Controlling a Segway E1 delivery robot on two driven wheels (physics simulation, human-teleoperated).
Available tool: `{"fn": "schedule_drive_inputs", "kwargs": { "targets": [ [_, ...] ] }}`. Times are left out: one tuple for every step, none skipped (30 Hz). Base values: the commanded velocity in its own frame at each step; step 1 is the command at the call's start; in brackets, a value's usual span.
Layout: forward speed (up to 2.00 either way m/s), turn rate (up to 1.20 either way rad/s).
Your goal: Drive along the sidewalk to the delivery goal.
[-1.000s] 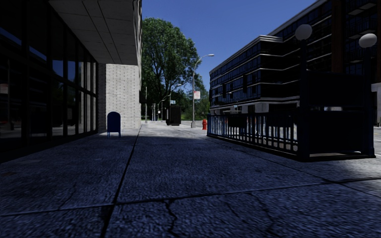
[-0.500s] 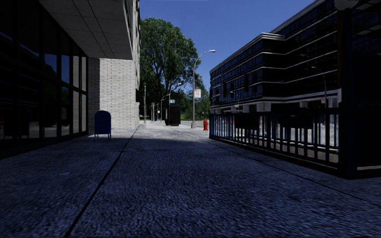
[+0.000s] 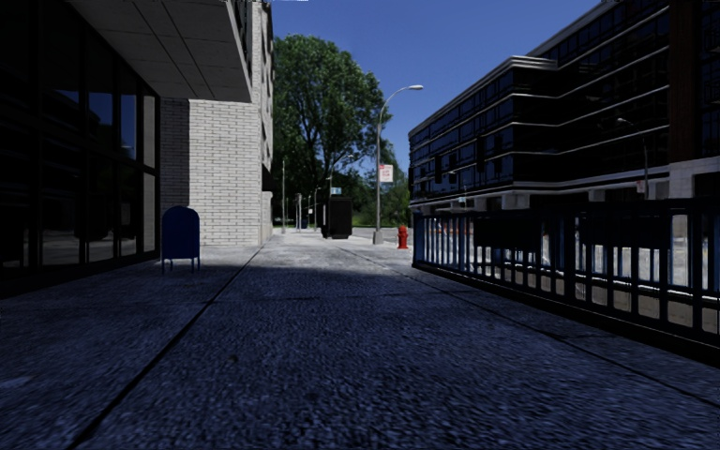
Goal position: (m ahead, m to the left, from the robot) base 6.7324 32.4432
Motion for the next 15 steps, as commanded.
{"fn": "schedule_drive_inputs", "kwargs": {
  "targets": [
    [2.00, 0.26],
    [2.00, 0.03],
    [2.00, 0.03],
    [2.00, 0.00],
    [2.00, 0.00],
    [2.00, 0.00],
    [2.00, 0.00],
    [2.00, 0.00],
    [2.00, 0.00],
    [2.00, 0.00],
    [2.00, 0.00],
    [2.00, 0.00],
    [2.00, 0.00],
    [2.00, 0.00],
    [2.00, 0.00]
  ]
}}
